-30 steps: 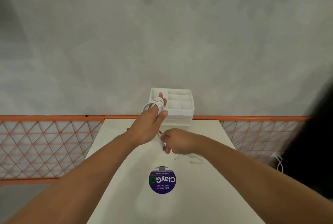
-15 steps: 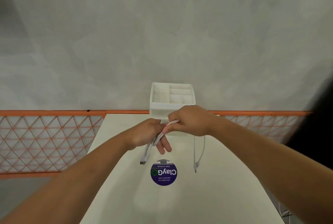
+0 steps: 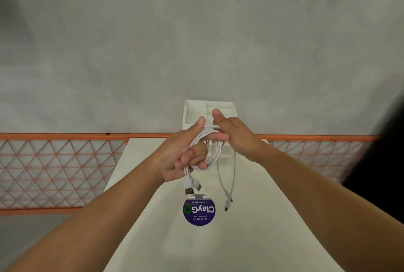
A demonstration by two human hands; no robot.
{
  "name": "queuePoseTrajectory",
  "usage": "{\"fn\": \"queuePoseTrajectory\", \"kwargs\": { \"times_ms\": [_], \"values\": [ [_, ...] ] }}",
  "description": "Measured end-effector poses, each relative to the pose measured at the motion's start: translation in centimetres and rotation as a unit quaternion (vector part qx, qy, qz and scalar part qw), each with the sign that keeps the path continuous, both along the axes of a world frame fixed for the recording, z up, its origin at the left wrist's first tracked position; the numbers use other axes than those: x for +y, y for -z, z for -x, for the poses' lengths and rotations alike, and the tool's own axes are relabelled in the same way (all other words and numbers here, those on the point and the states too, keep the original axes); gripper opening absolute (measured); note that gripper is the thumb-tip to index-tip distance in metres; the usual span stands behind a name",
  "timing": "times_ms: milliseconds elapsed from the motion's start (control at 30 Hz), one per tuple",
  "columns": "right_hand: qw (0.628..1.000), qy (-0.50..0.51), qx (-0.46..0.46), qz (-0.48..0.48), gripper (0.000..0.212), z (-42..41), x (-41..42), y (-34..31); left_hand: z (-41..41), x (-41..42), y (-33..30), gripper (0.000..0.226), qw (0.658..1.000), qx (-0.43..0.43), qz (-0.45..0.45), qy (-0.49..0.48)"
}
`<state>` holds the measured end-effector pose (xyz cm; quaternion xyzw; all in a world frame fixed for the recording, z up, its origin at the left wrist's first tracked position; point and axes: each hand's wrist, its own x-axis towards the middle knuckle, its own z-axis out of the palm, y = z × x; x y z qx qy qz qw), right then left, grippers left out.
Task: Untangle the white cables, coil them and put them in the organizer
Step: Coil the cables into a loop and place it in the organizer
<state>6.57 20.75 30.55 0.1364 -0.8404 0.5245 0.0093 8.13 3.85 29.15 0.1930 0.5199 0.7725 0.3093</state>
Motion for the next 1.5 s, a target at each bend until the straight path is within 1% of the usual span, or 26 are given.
{"fn": "queuePoseTrajectory", "kwargs": {
  "times_ms": [100, 167, 233, 300, 367, 433, 500, 600, 700, 767, 833, 900, 967, 1000, 1100, 1133, 1200, 1233, 1267, 1367, 1400, 1433, 1467, 1500],
  "values": [
    [0.995, -0.006, -0.039, 0.096, 0.061, -0.2, -0.9, 0.3, 0.5, -0.1, 0.0, 0.064, 0.997, -0.035, -0.075, -0.001],
    [0.989, 0.005, -0.038, 0.143, 0.052, -0.3, -1.6, 1.1, 0.9, -0.4, 0.2, 0.065, 0.988, -0.067, -0.141, -0.004],
    [0.99, 0.023, 0.004, 0.141, 0.041, -0.2, -2.3, 2.4, 1.2, -0.6, 0.4, 0.066, 0.978, -0.094, -0.188, -0.018],
    [0.991, 0.042, 0.053, 0.117, 0.034, -0.2, -3.1, 3.6, 1.4, -0.6, 0.6, 0.066, 0.972, -0.105, -0.207, -0.047],
    [0.99, 0.051, 0.063, 0.118, 0.03, -0.3, -3.7, 4.4, 1.5, -0.4, 1.0, 0.066, 0.969, -0.108, -0.207, -0.082],
    [0.991, 0.054, 0.055, 0.107, 0.03, -0.1, -4.0, 5.0, 1.5, -0.2, 1.5, 0.069, 0.969, -0.098, -0.187, -0.129],
    [0.995, 0.05, 0.037, 0.073, 0.033, 0.1, -4.2, 5.4, 1.7, 0.0, 1.7, 0.069, 0.966, -0.08, -0.156, -0.189],
    [0.999, 0.033, 0.006, 0.019, 0.033, 0.0, -4.4, 5.7, 1.8, 0.4, 1.6, 0.068, 0.955, -0.059, -0.125, -0.262],
    [0.997, 0.006, -0.014, -0.071, 0.03, -0.3, -4.6, 5.3, 1.9, 0.6, 1.9, 0.064, 0.948, -0.025, -0.063, -0.311],
    [0.985, -0.024, -0.027, -0.168, 0.022, -0.4, -4.8, 5.5, 1.8, 0.8, 2.2, 0.059, 0.942, 0.013, -0.003, -0.335],
    [0.966, -0.033, -0.018, -0.255, 0.021, -0.3, -5.0, 5.6, 1.8, 1.1, 2.5, 0.06, 0.932, 0.052, 0.045, -0.355],
    [0.954, -0.037, -0.017, -0.298, 0.027, -0.1, -5.0, 5.6, 1.8, 1.5, 2.6, 0.062, 0.926, 0.08, 0.056, -0.365],
    [0.939, -0.057, -0.034, -0.337, 0.028, -0.1, -5.0, 5.5, 1.9, 1.7, 2.9, 0.059, 0.924, 0.104, 0.047, -0.366],
    [0.932, -0.069, -0.042, -0.353, 0.028, -0.2, -4.9, 5.6, 2.1, 1.7, 3.2, 0.058, 0.921, 0.118, 0.056, -0.368],
    [0.888, -0.107, -0.021, -0.448, 0.028, -0.4, -4.6, 5.6, 2.6, 1.4, 4.1, 0.064, 0.906, 0.151, 0.136, -0.372],
    [0.869, -0.116, -0.015, -0.481, 0.029, -0.5, -4.4, 5.3, 2.7, 1.5, 4.4, 0.061, 0.901, 0.163, 0.159, -0.37],
    [0.828, -0.134, -0.007, -0.544, 0.031, -0.7, -4.1, 4.5, 2.6, 1.6, 4.8, 0.043, 0.901, 0.182, 0.187, -0.348],
    [0.803, -0.134, 0.009, -0.58, 0.031, -0.8, -4.0, 4.2, 2.6, 1.6, 5.0, 0.037, 0.9, 0.196, 0.205, -0.331],
    [0.779, -0.127, 0.033, -0.613, 0.03, -1.0, -3.9, 3.9, 2.7, 1.7, 5.1, 0.035, 0.892, 0.22, 0.236, -0.316],
    [0.687, -0.12, 0.115, -0.708, 0.028, -1.6, -4.0, 2.8, 3.1, 1.5, 5.8, 0.047, 0.846, 0.289, 0.36, -0.267],
    [0.658, -0.123, 0.137, -0.73, 0.026, -1.8, -3.9, 2.3, 3.1, 1.4, 5.8, 0.049, 0.841, 0.299, 0.377, -0.246],
    [0.638, -0.13, 0.169, -0.74, 0.024, -2.0, -3.6, 1.8, 3.0, 1.4, 5.6, 0.049, 0.851, 0.293, 0.374, -0.226],
    [0.631, -0.136, 0.211, -0.734, 0.023, -2.0, -3.2, 1.3, 2.7, 1.3, 5.2, 0.05, 0.869, 0.27, 0.362, -0.204],
    [0.633, -0.145, 0.255, -0.717, 0.022, -1.8, -2.5, 1.3, 2.5, 1.2, 4.8, 0.051, 0.891, 0.232, 0.349, -0.176]
  ]
}}
